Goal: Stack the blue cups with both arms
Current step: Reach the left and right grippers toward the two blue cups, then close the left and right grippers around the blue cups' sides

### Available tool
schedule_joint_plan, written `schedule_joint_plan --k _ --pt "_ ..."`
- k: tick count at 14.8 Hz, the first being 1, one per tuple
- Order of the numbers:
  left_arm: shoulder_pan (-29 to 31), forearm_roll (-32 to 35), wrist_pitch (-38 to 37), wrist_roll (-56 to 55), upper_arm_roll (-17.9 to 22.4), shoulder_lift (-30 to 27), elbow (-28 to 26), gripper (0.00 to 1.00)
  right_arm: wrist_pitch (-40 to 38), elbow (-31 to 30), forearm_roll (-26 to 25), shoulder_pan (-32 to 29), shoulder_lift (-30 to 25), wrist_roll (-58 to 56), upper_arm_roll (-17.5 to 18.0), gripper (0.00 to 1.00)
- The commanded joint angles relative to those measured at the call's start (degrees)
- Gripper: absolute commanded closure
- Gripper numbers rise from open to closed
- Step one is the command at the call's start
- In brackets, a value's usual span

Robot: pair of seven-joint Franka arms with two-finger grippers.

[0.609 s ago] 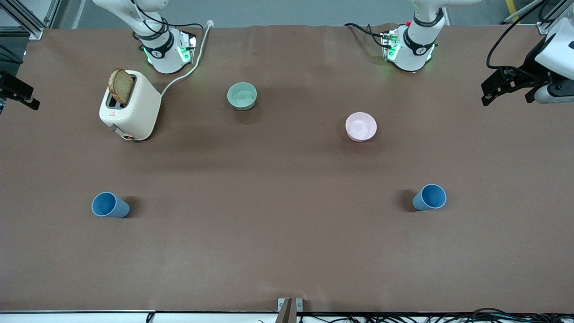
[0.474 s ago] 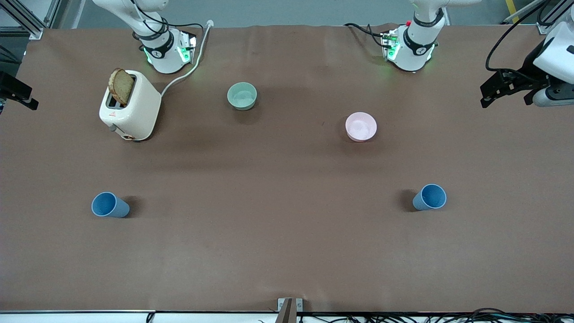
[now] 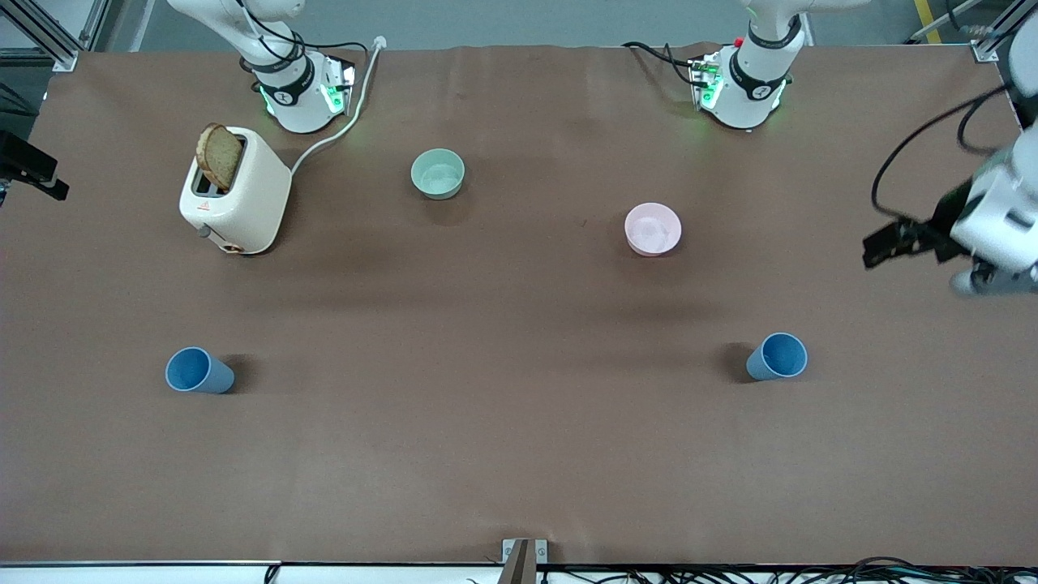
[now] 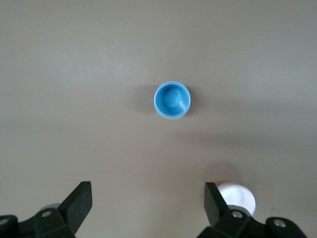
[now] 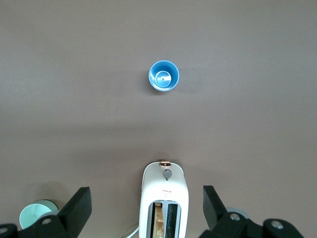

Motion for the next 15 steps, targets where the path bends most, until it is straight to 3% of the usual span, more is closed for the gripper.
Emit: schedule_joint_plan --k 1,5,9,15 --pt "1.1 0.1 4.56 1.18 0.04 3.84 -1.34 0.0 0.78 -1.88 0.07 -0.52 -1.4 -0.47 0.11 0.0" --pt "0.84 0.1 11.16 -0.31 0.12 11.21 -3.02 0.0 5.24 -1.88 0.07 -1.66 3.07 -0.47 0.02 0.0" --pt "0.84 0.1 13.1 -5.31 0.12 17.1 -2.76 0.01 13.85 -1.88 0.07 -1.75 11.59 -2.65 -2.0 0.0" --pt "0.84 0.19 18.11 -9.19 0.21 22.21 -2.94 0.23 23.0 -2.15 0.16 -2.1 23.1 -4.6 -2.36 0.0"
